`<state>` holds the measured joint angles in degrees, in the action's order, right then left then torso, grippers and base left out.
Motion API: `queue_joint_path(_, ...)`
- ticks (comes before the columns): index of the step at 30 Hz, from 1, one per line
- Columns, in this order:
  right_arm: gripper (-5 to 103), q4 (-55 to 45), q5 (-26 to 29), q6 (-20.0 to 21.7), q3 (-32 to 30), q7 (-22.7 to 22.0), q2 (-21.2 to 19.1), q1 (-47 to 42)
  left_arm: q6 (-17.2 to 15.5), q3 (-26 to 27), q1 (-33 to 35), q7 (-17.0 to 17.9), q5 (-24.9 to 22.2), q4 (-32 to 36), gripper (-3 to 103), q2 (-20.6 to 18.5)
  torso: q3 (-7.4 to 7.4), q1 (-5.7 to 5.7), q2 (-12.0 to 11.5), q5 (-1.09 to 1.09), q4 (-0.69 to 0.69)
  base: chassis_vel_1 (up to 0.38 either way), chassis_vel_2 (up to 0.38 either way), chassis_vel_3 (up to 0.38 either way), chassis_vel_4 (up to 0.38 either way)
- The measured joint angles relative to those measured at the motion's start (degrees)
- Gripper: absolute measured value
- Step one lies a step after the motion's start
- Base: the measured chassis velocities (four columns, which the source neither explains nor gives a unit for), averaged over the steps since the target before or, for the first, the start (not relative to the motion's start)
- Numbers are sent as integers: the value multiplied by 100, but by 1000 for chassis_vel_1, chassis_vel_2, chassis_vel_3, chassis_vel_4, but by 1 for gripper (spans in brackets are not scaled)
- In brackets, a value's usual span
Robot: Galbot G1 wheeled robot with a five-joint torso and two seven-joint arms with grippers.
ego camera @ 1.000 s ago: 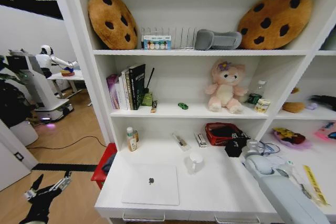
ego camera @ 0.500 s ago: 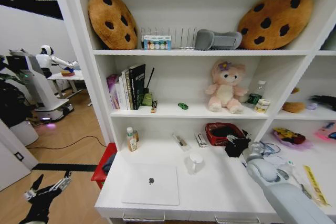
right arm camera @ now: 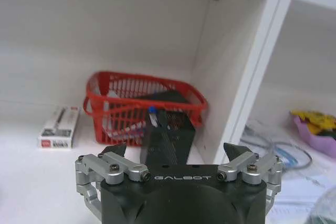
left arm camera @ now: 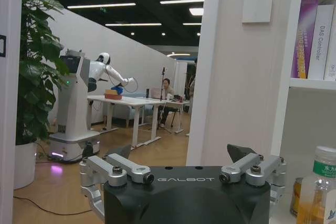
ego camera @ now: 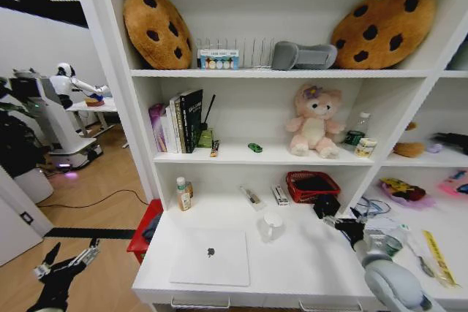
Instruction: Organize the objects on the table.
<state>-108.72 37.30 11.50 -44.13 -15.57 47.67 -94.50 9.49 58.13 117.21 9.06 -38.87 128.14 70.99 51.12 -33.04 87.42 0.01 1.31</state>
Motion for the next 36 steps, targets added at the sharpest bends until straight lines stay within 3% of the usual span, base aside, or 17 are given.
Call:
queue_joint_path(8,100,682,342,489,266,12,-178,445,0,0,0,0,0,0,100,0,1,-2,0,0,-1,0,0,0,0)
queue_joint_path(13,100,1001,876,1098,505,-60,-324,872,0,0,0,0,0,0,100,0,1,-2,0,0,-2,0,0,0,0)
queue_joint_path(19,100,1231,1340,1507,587,-82,-479,1152,0,0,0,0,0,0,100,0,1,-2,-1,-1,-2,0,0,0,0)
queue_joint_path(26,100,1571,1580,1642,685,-12,-494,1365,0,0,0,0,0,0,100,0,1,-2,-1,-1,-1,0,0,0,0)
queue_joint_path(36,102,1991,1500,1677,862,86,-458,1655,0,0,0,0,0,0,100,0,1,-2,-1,0,-1,0,0,0,0)
